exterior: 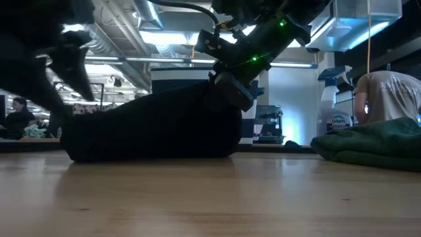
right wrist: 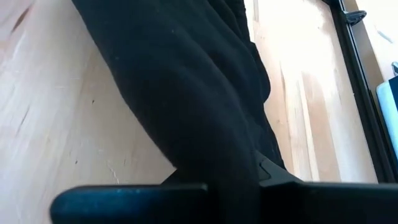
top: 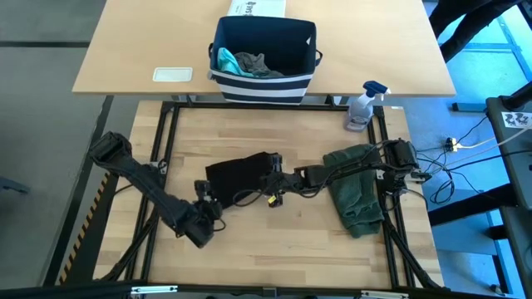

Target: Fold Laundry from Bin

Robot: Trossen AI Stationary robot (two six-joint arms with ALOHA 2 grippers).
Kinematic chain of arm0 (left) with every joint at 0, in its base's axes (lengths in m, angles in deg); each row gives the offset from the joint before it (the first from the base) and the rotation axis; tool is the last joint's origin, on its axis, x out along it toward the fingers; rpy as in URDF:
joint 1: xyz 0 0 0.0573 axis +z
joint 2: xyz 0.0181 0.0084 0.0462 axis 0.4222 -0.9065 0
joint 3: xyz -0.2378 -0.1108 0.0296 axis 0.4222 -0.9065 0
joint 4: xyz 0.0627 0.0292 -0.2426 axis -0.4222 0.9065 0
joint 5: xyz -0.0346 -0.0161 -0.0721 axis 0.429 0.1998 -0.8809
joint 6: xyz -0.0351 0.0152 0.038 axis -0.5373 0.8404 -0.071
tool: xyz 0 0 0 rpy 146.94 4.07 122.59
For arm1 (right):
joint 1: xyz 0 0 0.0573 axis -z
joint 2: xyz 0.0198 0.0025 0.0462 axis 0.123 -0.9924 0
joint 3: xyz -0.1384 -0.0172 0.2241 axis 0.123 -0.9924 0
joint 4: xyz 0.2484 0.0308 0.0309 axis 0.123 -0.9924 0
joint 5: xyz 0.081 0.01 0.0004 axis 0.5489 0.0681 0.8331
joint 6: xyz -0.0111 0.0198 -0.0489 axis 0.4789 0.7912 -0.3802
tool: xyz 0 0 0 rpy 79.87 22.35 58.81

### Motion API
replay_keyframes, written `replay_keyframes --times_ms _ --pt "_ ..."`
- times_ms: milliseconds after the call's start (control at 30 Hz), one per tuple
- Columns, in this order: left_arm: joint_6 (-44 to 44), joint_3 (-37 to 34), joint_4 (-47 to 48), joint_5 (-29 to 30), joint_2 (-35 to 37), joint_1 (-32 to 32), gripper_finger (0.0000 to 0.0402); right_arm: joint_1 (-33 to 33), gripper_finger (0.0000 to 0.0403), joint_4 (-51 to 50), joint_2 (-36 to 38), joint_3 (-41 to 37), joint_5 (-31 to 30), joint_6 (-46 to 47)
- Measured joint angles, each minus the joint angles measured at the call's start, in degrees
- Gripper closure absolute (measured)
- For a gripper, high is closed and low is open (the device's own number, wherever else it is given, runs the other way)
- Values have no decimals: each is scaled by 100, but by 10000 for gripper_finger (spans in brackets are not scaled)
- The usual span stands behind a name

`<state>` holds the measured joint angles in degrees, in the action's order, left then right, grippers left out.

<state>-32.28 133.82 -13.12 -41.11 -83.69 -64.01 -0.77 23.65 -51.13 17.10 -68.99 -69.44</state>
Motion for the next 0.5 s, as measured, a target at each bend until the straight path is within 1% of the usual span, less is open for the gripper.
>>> replay_keyframes --times_ms 133,233,300,367,500 --pt "-3 -257 -410 -314 0 -128 105 0 386 1 0 0 0 0" --pt "-91 -334 -485 -341 0 -212 92 0 386 1 0 0 0 1" --pt "-237 -337 -516 -240 0 -220 83 0 386 2 0 0 0 4" --pt "-305 -337 -773 -93 0 -182 73 0 385 2 0 0 0 4" --pt "-262 -335 -1942 203 0 19 58 0 386 2 0 0 0 42"
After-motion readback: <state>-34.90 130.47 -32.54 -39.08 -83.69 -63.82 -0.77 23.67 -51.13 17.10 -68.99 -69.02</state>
